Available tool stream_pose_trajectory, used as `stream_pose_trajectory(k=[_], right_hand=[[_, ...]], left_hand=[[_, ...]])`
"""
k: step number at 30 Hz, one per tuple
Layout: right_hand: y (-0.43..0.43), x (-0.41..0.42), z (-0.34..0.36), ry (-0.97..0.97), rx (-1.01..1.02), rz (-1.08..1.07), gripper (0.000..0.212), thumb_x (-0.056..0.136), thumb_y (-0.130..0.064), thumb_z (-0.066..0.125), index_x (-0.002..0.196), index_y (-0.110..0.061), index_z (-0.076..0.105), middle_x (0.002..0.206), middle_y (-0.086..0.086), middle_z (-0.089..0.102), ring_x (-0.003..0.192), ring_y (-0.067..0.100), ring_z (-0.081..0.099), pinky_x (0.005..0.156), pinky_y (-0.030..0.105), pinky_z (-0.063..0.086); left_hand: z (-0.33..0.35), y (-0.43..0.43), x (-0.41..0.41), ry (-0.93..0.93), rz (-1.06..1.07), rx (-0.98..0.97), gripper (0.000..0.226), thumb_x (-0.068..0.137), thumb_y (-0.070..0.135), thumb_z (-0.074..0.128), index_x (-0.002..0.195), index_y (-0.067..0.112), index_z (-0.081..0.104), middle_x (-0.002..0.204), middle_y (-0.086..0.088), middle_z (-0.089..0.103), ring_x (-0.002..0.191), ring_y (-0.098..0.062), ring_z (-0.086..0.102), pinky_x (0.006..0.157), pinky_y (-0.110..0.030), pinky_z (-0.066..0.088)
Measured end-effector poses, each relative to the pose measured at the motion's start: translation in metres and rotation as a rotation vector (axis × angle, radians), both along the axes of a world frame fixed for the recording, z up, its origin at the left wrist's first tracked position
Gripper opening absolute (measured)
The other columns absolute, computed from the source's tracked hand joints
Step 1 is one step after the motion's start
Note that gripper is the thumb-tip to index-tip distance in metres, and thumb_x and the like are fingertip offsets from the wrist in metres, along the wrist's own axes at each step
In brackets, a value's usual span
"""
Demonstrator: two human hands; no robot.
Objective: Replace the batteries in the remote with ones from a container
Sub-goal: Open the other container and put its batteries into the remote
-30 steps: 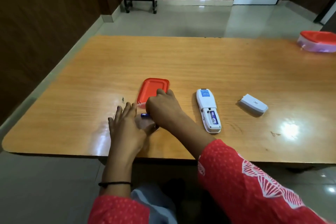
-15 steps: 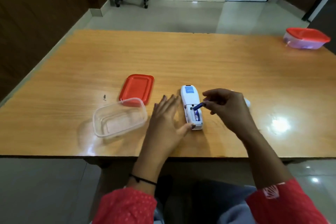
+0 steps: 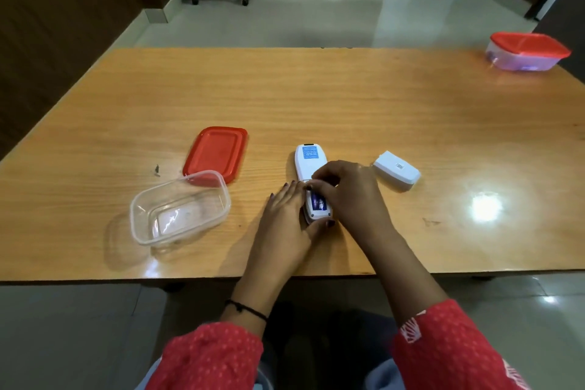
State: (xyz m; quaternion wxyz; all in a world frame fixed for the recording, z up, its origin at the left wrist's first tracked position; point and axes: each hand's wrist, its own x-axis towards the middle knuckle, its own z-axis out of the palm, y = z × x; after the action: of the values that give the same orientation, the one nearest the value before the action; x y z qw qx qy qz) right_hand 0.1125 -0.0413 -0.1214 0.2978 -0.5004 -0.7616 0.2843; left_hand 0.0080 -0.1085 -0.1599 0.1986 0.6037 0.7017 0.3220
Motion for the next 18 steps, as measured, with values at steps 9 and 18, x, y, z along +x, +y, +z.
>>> stream_pose_trajectory(k=[9, 18], right_hand=[[-0.024, 0.004, 0.000, -0.474, 0.163, 0.074, 0.047, 0.096, -0.048, 0.034, 0.104, -0.021, 0.071, 0.105, 0.002, 0.052, 0.101, 0.021, 0.044, 0.071, 0.034, 0.036], [-0.034, 0.006, -0.009, -0.428, 0.140, 0.066, 0.069, 0.084, -0.062, 0.014, 0.110, -0.024, 0.065, 0.111, 0.003, 0.050, 0.105, 0.025, 0.042, 0.077, 0.037, 0.033]], left_hand=[[-0.003, -0.002, 0.003, -0.048, 0.026, -0.007, 0.054, 0.085, 0.026, 0.058, 0.137, 0.017, 0.046, 0.146, -0.003, 0.044, 0.138, -0.017, 0.034, 0.118, -0.038, 0.017], [0.009, -0.002, 0.007, -0.036, 0.012, -0.094, 0.060, 0.089, 0.029, 0.052, 0.145, 0.015, 0.033, 0.154, -0.004, 0.032, 0.144, -0.013, 0.021, 0.120, -0.032, 0.006]])
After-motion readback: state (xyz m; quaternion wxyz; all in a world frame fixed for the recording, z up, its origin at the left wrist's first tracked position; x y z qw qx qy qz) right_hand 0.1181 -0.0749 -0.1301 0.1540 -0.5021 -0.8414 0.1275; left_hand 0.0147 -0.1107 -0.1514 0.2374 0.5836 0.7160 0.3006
